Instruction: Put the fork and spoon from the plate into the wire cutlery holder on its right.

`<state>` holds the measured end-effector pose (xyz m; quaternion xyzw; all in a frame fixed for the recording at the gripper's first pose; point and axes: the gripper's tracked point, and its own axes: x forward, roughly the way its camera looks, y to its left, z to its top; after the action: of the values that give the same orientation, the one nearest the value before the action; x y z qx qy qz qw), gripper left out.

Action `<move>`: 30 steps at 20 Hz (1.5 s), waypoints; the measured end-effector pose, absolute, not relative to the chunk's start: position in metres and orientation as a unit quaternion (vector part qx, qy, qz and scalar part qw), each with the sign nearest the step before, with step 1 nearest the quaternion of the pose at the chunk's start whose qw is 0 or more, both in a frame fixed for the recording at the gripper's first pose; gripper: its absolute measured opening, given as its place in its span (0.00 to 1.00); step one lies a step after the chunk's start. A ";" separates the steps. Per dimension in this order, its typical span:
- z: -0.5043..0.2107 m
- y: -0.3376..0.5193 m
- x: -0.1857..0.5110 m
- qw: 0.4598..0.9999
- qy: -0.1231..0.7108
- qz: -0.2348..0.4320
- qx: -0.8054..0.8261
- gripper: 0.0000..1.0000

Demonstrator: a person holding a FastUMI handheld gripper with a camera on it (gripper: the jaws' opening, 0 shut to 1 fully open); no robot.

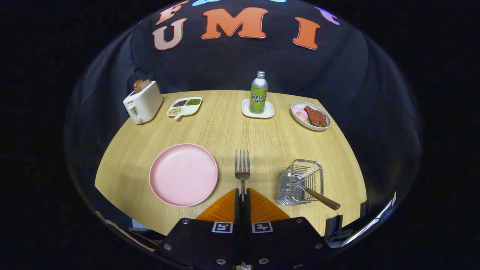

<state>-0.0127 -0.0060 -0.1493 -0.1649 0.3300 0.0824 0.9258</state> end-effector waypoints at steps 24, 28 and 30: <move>-0.139 -0.107 0.006 0.840 0.506 0.025 -0.193 0.04; -0.142 -0.114 0.016 0.819 0.534 0.023 -0.211 0.04; -0.144 -0.111 0.020 0.812 0.540 0.027 -0.220 0.04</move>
<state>0.0200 -0.1115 -0.1443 -0.2199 0.5401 0.0267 0.8119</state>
